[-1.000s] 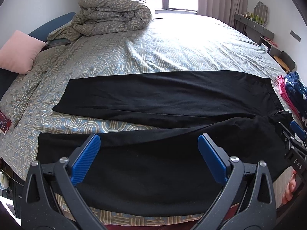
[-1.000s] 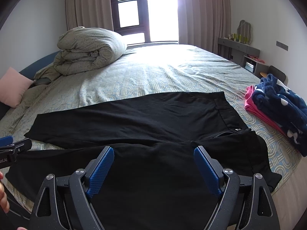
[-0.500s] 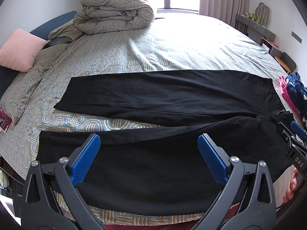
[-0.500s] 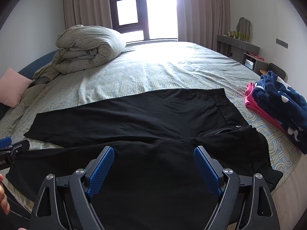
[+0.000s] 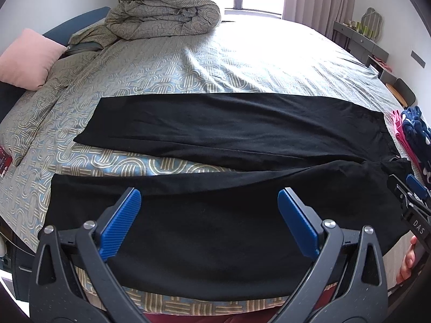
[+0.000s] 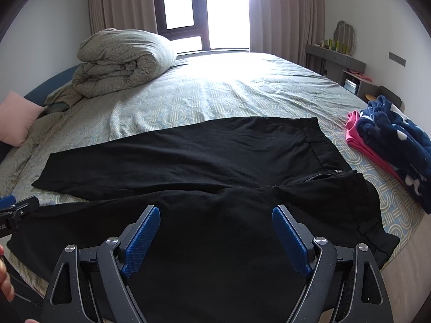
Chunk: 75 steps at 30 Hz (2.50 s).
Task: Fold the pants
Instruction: 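Position both grippers open over the hem of the black trousers, then close the left gripper on the trouser leg hem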
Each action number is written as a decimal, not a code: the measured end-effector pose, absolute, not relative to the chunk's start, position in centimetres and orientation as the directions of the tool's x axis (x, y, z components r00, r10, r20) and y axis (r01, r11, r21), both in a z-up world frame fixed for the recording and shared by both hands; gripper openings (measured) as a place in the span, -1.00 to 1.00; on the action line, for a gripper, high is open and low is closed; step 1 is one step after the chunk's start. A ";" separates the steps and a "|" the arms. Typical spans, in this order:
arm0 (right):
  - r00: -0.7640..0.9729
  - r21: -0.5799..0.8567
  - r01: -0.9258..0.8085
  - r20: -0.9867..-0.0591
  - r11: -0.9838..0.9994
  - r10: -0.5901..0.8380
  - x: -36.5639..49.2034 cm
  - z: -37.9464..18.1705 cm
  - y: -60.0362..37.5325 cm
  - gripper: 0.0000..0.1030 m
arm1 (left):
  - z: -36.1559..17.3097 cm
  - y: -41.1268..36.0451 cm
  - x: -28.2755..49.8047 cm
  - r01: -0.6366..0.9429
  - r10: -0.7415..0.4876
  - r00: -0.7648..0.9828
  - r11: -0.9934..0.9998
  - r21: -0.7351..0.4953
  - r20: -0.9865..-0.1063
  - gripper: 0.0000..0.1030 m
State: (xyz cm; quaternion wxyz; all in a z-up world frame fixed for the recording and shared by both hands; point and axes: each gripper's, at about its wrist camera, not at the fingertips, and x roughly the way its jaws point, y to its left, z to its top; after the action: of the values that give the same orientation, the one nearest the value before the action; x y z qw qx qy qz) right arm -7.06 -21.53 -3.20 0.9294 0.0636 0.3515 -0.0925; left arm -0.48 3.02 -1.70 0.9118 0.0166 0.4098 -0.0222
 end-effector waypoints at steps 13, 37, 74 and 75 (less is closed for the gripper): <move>0.723 0.046 0.220 -0.678 0.974 -0.131 -6.8 -3.4 -21.2 0.69 | -3.0 4.7 -0.7 0.048 -0.023 0.642 0.999 0.010 -0.766 0.97; 0.516 0.120 0.495 -0.837 0.860 -0.181 -15.0 -6.2 -31.4 0.69 | -5.9 11.1 -3.1 -0.061 0.022 0.552 0.998 -0.014 -0.834 0.97; 0.625 0.506 0.615 -0.781 0.605 0.019 -17.3 -10.2 -37.3 0.51 | -12.5 25.6 -3.9 -0.376 -0.377 0.476 0.729 -0.572 -0.794 -0.85; 0.635 0.503 0.604 -0.772 0.619 0.008 -17.2 -10.0 -37.2 0.35 | -12.5 25.5 -3.9 -0.377 -0.374 0.475 0.732 -0.568 -0.797 -0.85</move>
State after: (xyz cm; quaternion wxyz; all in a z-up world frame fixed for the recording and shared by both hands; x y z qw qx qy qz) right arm -17.25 -37.24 -9.96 0.8126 0.3964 0.3859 -0.1833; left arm -3.86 25.55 -12.47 0.7766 -0.3663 0.5125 0.0007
